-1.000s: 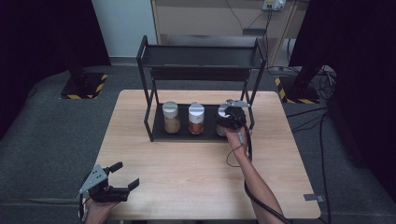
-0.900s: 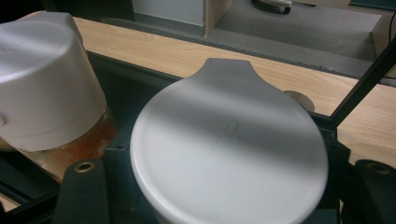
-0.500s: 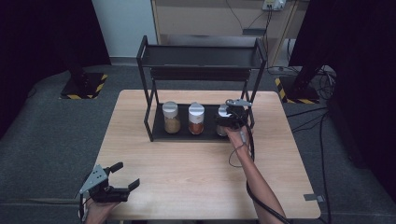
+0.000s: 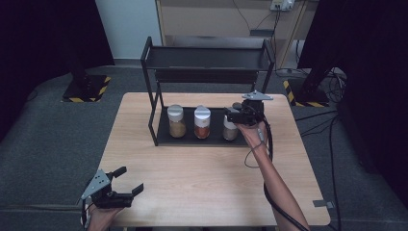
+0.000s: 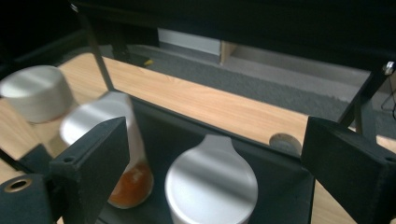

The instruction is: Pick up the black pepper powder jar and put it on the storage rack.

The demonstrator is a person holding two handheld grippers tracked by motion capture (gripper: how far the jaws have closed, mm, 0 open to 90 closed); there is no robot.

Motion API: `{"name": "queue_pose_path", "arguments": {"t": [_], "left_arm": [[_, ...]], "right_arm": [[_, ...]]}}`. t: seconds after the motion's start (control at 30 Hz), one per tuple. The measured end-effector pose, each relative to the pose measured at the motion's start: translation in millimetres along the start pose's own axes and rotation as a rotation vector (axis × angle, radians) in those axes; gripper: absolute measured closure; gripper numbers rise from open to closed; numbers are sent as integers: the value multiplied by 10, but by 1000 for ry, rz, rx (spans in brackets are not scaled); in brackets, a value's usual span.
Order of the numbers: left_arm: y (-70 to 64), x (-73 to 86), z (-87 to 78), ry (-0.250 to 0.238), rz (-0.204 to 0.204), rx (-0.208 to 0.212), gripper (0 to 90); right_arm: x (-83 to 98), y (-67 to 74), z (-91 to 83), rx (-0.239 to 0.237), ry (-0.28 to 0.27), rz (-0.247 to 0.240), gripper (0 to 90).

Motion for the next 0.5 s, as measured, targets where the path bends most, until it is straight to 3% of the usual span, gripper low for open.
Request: {"name": "queue_pose_path", "arguments": {"t": [0.5], "left_arm": [[15, 7, 5, 1, -4, 2, 5]], "right_arm": [[-33, 153, -342, -101, -31, -108, 68]]}}
Point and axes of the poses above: each handheld gripper's, and its own axes: z roughly forward along the jaws, x roughly out of its underside, y roughly to its left, the point moved 4 cm from there along z, roughly forward along the jaws
